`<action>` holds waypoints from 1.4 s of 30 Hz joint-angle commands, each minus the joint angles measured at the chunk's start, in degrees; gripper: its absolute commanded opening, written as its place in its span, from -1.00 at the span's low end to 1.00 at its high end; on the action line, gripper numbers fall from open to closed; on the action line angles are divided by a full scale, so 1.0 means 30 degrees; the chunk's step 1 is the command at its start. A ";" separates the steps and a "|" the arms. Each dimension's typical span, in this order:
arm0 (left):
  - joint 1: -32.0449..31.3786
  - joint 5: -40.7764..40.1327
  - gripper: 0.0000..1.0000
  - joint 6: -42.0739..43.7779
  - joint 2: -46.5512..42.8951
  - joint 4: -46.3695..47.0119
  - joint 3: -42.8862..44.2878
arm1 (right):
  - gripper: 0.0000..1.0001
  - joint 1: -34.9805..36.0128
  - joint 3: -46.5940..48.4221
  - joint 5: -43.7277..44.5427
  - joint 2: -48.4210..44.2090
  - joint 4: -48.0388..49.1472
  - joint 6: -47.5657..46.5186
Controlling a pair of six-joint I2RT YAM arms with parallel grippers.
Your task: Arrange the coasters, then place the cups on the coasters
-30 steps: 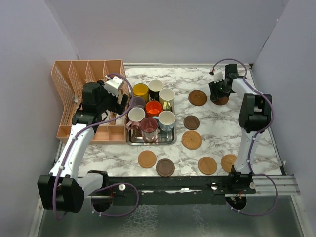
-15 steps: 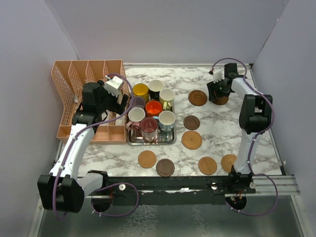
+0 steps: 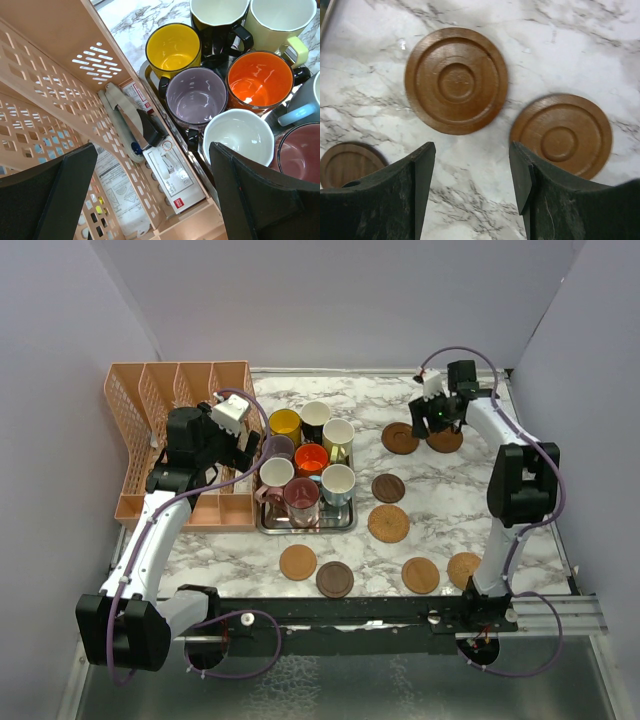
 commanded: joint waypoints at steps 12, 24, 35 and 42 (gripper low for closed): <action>-0.0088 0.0532 0.98 0.0188 -0.0401 -0.0104 -0.0215 | 0.16 0.2886 -0.2890 -0.0885 -0.0684 0.0672 -0.0271; -0.0068 0.0611 0.98 0.0188 -0.0335 -0.0043 -0.0287 | -0.03 0.3734 -0.8972 -0.1769 -0.4759 0.2365 -0.0709; -0.0088 0.0457 0.98 0.0319 -0.0679 -0.0063 -0.0381 | -0.12 0.5332 -0.9110 -0.0525 -0.3883 0.3162 -0.0246; -0.0088 0.0455 0.98 0.0408 -0.0719 -0.0052 -0.0536 | -0.21 0.5376 -1.0108 0.1906 -0.4106 0.4003 -0.0588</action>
